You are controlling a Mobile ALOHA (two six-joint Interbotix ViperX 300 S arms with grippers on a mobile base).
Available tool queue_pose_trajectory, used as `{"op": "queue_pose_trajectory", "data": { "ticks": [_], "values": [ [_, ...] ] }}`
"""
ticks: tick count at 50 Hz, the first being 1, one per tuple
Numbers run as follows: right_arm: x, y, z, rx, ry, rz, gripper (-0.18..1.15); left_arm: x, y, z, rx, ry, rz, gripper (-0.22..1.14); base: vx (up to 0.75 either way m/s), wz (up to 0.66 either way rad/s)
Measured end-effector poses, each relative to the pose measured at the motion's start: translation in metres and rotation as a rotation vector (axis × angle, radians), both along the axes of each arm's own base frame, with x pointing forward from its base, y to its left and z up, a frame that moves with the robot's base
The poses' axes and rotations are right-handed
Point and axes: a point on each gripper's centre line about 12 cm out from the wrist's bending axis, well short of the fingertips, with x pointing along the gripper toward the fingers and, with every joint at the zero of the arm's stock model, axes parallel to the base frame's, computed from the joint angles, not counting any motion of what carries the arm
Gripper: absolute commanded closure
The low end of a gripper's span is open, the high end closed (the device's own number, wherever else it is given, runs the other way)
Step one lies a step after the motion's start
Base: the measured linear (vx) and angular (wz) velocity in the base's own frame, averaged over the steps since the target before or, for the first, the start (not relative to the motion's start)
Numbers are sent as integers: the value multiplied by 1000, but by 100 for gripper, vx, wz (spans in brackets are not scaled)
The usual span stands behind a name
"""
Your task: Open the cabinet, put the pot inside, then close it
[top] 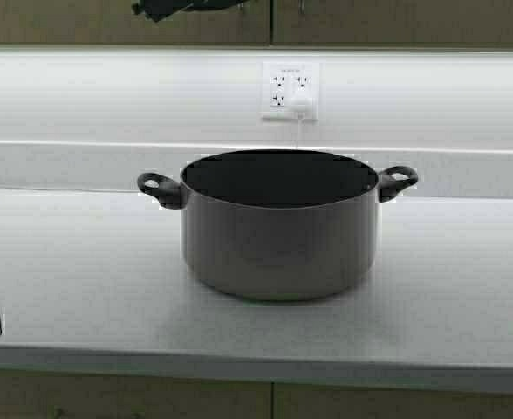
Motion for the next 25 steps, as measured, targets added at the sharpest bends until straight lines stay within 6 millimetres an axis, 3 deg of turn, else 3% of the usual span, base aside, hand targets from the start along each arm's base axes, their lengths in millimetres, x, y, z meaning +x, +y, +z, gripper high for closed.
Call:
{"op": "queue_pose_trajectory", "data": {
  "ticks": [10, 15, 18, 25],
  "values": [
    [14, 6, -11, 7, 11, -41, -1, 11, -9, -8, 1, 8, 5, -8, 0, 0],
    [17, 8, -12, 10, 8, -49, 11, 14, -16, -10, 1, 3, 2, 4, 0, 0],
    [18, 8, -11, 12, 4, -53, 27, 16, -19, -11, 6, -2, 3, 22, 0, 0],
    [24, 2, -7, 21, -3, -73, 93, 23, -20, -13, 5, 7, 9, 99, -1, 2]
  ]
}}
